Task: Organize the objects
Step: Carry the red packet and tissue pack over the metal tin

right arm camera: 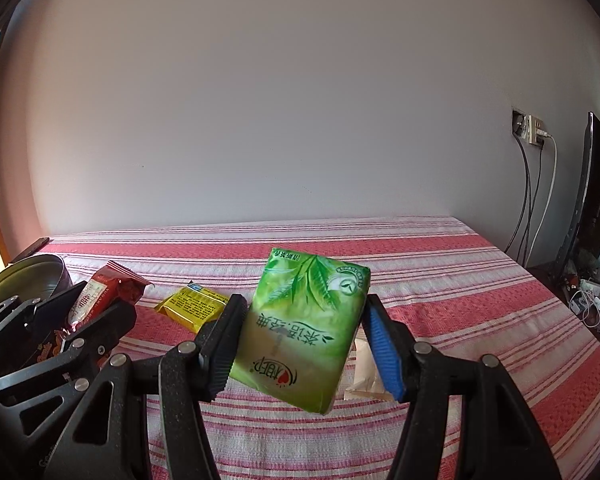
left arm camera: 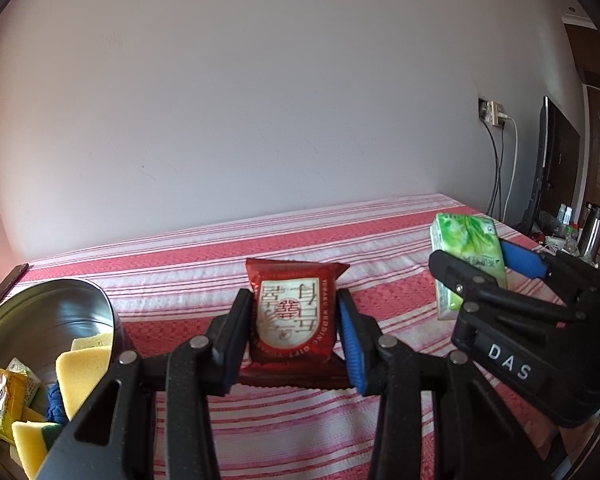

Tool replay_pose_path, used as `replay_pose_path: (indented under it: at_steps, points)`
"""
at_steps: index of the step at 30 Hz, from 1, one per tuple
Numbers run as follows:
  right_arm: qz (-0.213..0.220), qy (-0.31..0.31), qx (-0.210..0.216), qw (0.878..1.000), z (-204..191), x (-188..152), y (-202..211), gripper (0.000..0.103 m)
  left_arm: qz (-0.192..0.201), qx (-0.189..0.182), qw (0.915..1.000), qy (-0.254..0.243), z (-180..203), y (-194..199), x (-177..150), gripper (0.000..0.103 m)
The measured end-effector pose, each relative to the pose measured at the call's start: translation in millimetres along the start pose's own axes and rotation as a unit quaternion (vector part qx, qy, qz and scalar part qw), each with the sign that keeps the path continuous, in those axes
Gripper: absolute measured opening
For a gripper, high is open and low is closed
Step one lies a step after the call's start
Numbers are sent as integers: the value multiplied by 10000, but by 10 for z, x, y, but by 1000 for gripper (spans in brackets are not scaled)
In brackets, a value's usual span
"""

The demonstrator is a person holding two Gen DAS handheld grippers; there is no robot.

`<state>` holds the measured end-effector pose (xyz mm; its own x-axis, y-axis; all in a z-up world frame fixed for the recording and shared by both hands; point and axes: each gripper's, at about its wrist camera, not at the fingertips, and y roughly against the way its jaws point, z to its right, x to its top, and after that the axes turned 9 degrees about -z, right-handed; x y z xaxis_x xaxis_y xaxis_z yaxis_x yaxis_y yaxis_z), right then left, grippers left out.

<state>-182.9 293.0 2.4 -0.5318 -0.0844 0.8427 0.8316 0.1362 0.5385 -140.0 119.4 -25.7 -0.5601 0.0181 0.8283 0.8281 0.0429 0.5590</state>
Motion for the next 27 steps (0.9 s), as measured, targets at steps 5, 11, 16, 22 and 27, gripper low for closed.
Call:
replay_pose_path:
  at_steps: [5, 11, 16, 22, 27]
  points:
    - [88, 55, 71, 9999, -78, -16, 47, 62, 140, 55, 9999, 5, -14, 64, -18, 41]
    - [122, 72, 138, 9998, -105, -25, 69, 62, 209, 61, 9997, 69, -78, 110, -40, 41]
    - [174, 122, 194, 9996, -156, -41, 103, 62, 245, 79, 9996, 96, -145, 173, -86, 41]
    - [244, 222, 268, 9991, -254, -62, 145, 62, 291, 103, 9995, 83, -152, 220, -117, 41]
    - [295, 282, 335, 9986, -319, -77, 172, 62, 333, 131, 9993, 110, -196, 275, -146, 41]
